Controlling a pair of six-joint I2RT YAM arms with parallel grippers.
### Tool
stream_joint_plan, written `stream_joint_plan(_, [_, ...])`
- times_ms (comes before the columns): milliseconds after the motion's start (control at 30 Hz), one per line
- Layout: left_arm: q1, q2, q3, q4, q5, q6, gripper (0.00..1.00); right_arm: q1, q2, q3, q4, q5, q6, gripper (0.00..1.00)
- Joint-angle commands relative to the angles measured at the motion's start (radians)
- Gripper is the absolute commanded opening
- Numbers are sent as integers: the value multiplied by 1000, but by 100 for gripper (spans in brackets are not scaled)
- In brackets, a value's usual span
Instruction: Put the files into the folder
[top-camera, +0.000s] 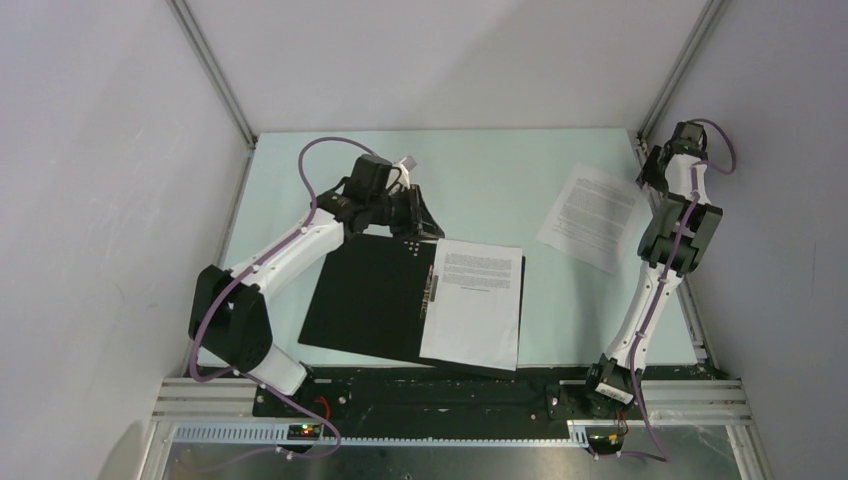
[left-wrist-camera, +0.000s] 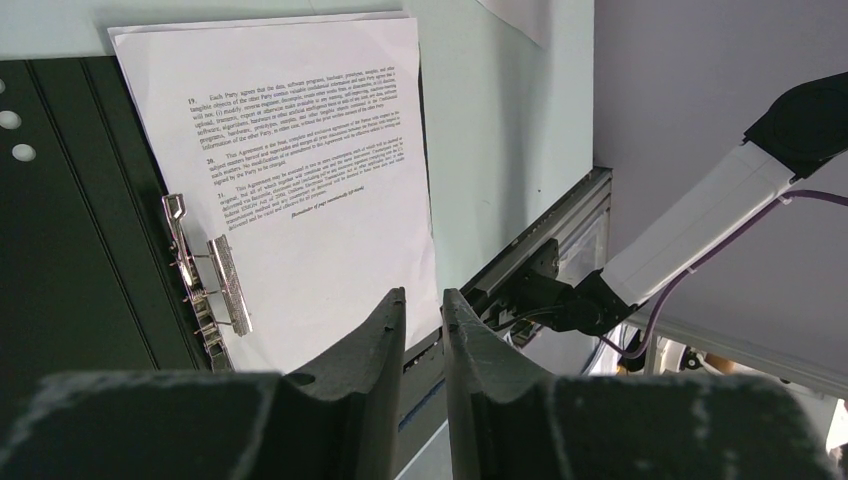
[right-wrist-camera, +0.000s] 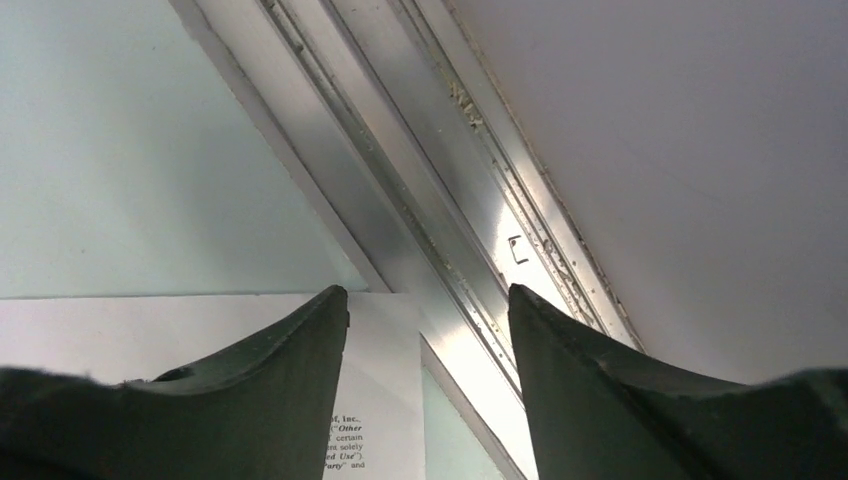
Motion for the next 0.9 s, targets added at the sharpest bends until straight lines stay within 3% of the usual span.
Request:
stream_joint_plan(0, [11,-18,4,16,27,27,25,6,-26,-2,0,-71,5,66])
stream_joint_plan(233, [19,-21,-5,23,37,24,25,57,-69,-79,46,-116,27,58])
stream_joint_plan(333, [21,-22,-7,23,39,24,25,90,-71,-79,49,-69,12,54])
stream_joint_plan(700, [28,-28,-11,30,44,18,25,72,-131,-144,50,-75,28,41])
stream_joint_plan(867, [29,-35,-14,33,42,18,25,69,-140,-155,51,-74,33,28])
